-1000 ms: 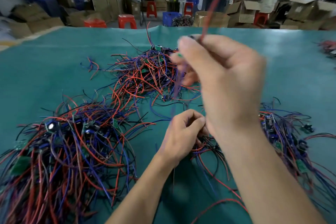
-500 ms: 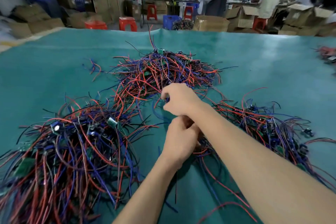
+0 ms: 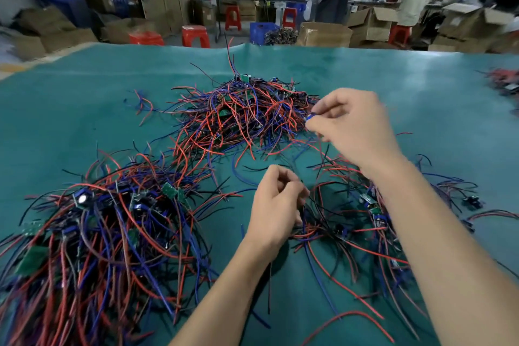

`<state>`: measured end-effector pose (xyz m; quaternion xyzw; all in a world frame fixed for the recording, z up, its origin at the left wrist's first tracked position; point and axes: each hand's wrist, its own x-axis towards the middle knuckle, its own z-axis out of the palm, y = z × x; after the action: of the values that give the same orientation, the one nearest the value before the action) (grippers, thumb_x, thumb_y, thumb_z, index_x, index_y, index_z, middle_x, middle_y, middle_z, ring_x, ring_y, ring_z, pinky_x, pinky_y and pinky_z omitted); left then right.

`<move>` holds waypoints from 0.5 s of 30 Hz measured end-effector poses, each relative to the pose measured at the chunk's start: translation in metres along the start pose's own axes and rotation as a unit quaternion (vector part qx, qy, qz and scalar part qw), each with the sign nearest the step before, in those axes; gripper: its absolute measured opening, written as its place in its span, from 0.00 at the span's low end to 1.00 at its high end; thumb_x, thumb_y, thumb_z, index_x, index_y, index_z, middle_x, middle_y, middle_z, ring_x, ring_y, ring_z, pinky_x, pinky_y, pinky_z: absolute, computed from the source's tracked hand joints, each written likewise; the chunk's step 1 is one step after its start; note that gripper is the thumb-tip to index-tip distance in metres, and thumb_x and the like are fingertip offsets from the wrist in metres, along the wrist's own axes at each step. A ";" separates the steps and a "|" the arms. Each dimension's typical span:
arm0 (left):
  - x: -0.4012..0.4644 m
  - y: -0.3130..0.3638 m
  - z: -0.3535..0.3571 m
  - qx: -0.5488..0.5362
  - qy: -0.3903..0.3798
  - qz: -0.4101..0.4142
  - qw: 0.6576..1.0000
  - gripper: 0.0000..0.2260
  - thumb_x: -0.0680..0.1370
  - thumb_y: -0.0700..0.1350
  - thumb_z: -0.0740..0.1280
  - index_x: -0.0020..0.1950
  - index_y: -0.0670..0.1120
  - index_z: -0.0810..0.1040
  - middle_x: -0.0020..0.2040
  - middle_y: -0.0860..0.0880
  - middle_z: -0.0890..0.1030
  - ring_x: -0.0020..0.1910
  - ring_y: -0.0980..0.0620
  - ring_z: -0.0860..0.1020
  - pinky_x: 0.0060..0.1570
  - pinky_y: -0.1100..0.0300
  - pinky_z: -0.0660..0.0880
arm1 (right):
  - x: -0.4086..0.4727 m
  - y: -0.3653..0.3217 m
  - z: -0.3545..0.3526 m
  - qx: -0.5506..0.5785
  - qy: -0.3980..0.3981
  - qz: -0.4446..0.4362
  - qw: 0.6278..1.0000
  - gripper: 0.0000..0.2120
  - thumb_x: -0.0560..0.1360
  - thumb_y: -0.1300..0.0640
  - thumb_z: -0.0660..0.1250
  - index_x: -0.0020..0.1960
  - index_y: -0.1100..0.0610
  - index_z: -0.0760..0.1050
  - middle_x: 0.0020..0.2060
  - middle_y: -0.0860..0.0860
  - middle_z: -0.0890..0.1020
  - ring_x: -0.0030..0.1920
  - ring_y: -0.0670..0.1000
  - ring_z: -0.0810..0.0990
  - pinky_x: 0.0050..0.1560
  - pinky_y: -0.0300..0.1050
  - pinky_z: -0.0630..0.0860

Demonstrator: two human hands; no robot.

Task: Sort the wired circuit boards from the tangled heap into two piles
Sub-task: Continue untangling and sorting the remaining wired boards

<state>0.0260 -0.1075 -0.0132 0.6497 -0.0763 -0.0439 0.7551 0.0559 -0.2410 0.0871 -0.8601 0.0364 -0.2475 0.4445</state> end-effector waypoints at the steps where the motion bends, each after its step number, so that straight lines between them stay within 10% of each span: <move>1: 0.000 0.001 -0.001 -0.009 -0.006 0.002 1.000 0.05 0.79 0.36 0.62 0.45 0.45 0.72 0.37 0.47 0.81 0.33 0.53 0.75 0.23 0.62 0.69 | -0.010 -0.003 -0.007 0.011 0.017 -0.007 1.000 0.06 0.61 0.53 0.76 0.37 0.50 0.81 0.32 0.48 0.85 0.33 0.48 0.82 0.41 0.48 0.81; 6: 0.000 0.010 -0.005 -0.062 -0.069 -0.006 0.996 0.12 0.77 0.54 0.61 0.44 0.50 0.81 0.39 0.47 0.84 0.34 0.53 0.77 0.24 0.64 0.69 | -0.065 0.000 -0.006 -0.007 0.062 -0.058 0.996 0.06 0.65 0.55 0.77 0.41 0.49 0.83 0.34 0.44 0.83 0.34 0.43 0.81 0.38 0.32 0.76; 15: -0.001 0.005 -0.004 -0.103 -0.047 -0.006 0.994 0.08 0.79 0.49 0.65 0.46 0.49 0.83 0.39 0.46 0.79 0.31 0.53 0.73 0.27 0.62 0.69 | -0.092 0.029 0.016 -0.079 0.022 -0.122 0.989 0.14 0.69 0.63 0.77 0.54 0.55 0.85 0.46 0.47 0.87 0.49 0.50 0.84 0.58 0.49 0.78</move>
<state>0.0257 -0.1030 -0.0084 0.5661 -0.1032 -0.0865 0.8132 -0.0129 -0.2201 0.0207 -0.8850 -0.0395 -0.3149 0.3407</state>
